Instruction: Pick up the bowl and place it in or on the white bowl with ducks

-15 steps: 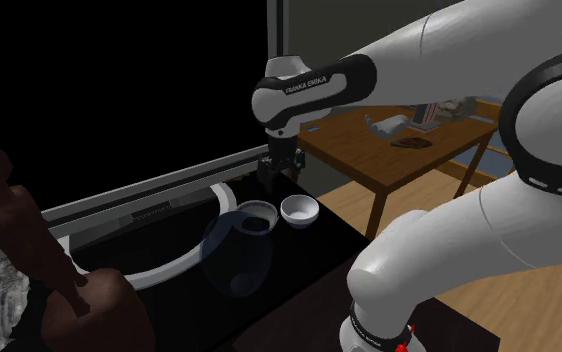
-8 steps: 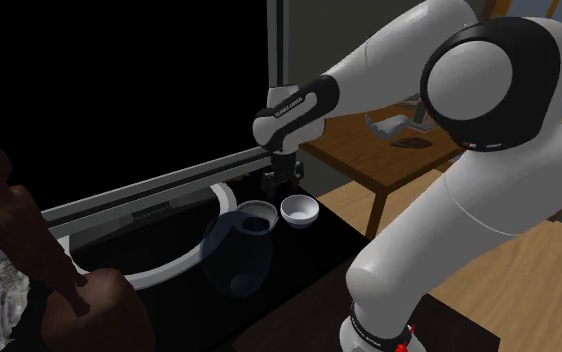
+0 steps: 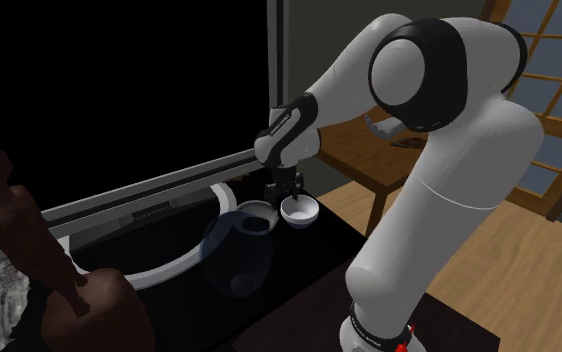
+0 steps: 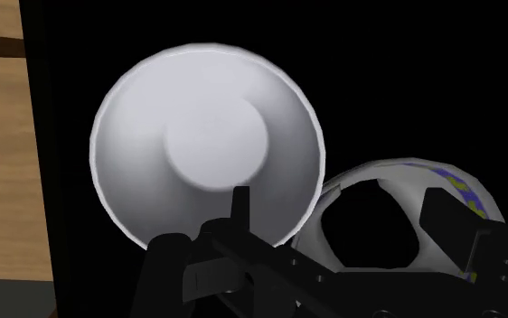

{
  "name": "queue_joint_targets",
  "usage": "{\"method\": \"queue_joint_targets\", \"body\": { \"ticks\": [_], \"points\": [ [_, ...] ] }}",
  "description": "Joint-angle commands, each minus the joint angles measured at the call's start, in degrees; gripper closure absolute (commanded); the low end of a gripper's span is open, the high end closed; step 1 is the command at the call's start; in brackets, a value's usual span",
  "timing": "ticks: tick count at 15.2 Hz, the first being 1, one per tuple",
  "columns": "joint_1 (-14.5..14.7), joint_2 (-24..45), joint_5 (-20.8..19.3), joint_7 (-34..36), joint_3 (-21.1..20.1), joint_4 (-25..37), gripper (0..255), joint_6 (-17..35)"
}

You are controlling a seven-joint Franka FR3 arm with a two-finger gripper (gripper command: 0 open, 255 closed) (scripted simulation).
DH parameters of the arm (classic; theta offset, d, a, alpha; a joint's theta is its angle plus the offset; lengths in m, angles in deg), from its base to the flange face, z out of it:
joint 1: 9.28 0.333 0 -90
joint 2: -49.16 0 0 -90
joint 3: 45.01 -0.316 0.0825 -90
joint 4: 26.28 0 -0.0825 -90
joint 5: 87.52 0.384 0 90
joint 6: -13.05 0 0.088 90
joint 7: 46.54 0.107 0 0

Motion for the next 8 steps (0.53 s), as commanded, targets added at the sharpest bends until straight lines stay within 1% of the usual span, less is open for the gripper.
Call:
{"method": "queue_joint_targets", "body": {
  "ticks": [1, 4, 8],
  "points": [
    [0.03, 1.12, 0.22, -0.24, 0.09, -0.64, 0, 1.79],
    [0.16, 3.42, 0.82, -0.69, 0.17, -1.57, 0, 4.98],
    [0.15, 3.42, 0.82, -0.70, 0.17, -1.57, 0, 4.98]
  ]
}}
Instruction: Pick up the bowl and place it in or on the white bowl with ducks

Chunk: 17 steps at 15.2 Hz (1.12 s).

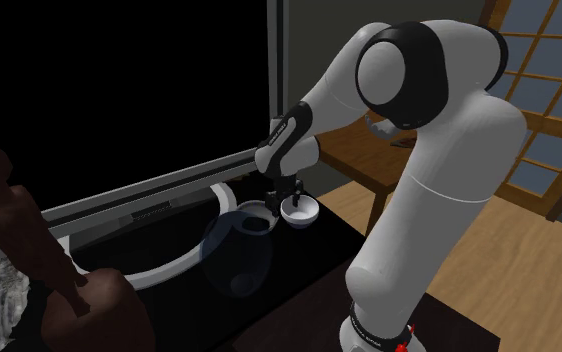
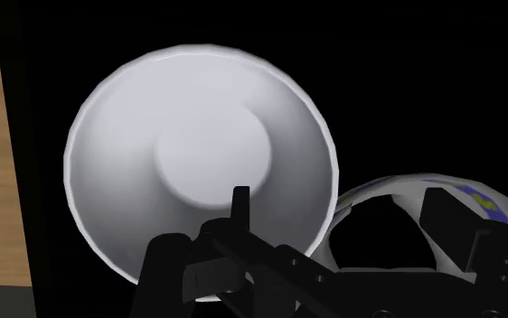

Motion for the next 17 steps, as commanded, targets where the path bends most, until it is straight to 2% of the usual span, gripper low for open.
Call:
{"method": "queue_joint_targets", "body": {
  "ticks": [1, 4, 5, 14, 17],
  "points": [
    [0.00, 0.08, 0.02, -0.02, 0.00, 0.03, 0, 0.05],
    [0.00, 0.06, 0.02, -0.02, 0.00, 0.03, 0, 0.05],
    [0.00, 0.06, 0.02, -0.02, 0.00, 0.03, 255, 0.05],
    [0.00, 0.08, 0.02, -0.02, 0.00, 0.03, 255, 0.05],
    [-0.09, -2.03, -0.54, 0.42, -0.07, 0.62, 255, -2.61]
  ]
}}
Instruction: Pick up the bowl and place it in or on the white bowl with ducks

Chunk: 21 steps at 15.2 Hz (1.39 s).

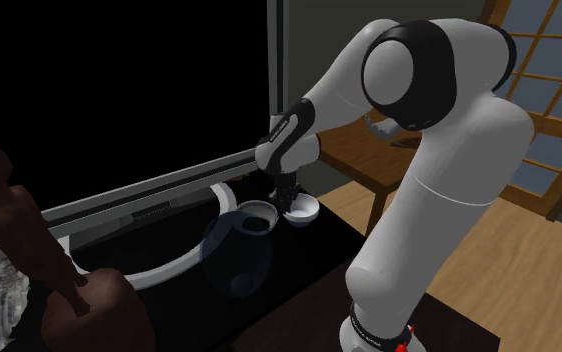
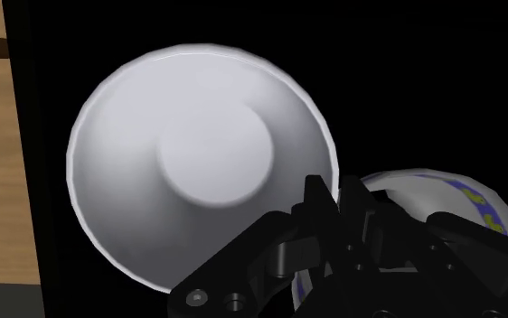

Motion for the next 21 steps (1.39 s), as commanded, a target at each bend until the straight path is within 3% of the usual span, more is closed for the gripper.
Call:
{"method": "queue_joint_targets", "body": {
  "ticks": [1, 21],
  "points": [
    [-0.05, -1.21, -0.29, 0.25, -0.06, 0.53, 255, -1.72],
    [0.27, -10.31, -1.32, 2.85, -1.73, 8.53, 255, -18.73]
  ]
}}
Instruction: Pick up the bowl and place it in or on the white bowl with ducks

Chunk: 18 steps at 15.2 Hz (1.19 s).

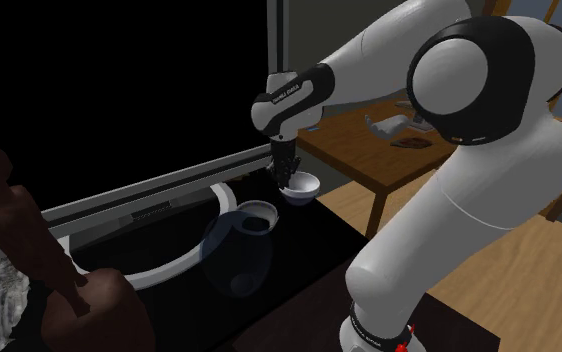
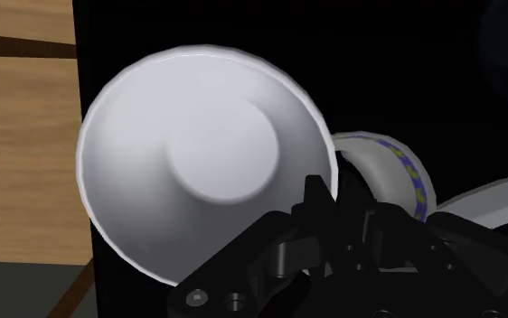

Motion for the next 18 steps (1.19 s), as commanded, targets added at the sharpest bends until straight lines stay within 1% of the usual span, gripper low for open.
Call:
{"method": "queue_joint_targets", "body": {
  "ticks": [1, 7, 12, 13, 18],
  "points": [
    [0.99, 1.03, 0.74, 1.66, -1.20, 2.34, 255, -1.35],
    [4.49, 6.52, 3.02, 8.03, -5.49, 11.36, 255, -4.85],
    [6.99, 12.23, 4.05, 13.08, -8.50, 20.54, 255, -8.22],
    [7.10, 12.51, 4.08, 13.31, -8.62, 21.00, 255, -8.39],
    [7.11, 13.68, 4.16, 13.18, -8.62, 18.38, 255, -4.60]
  ]
}}
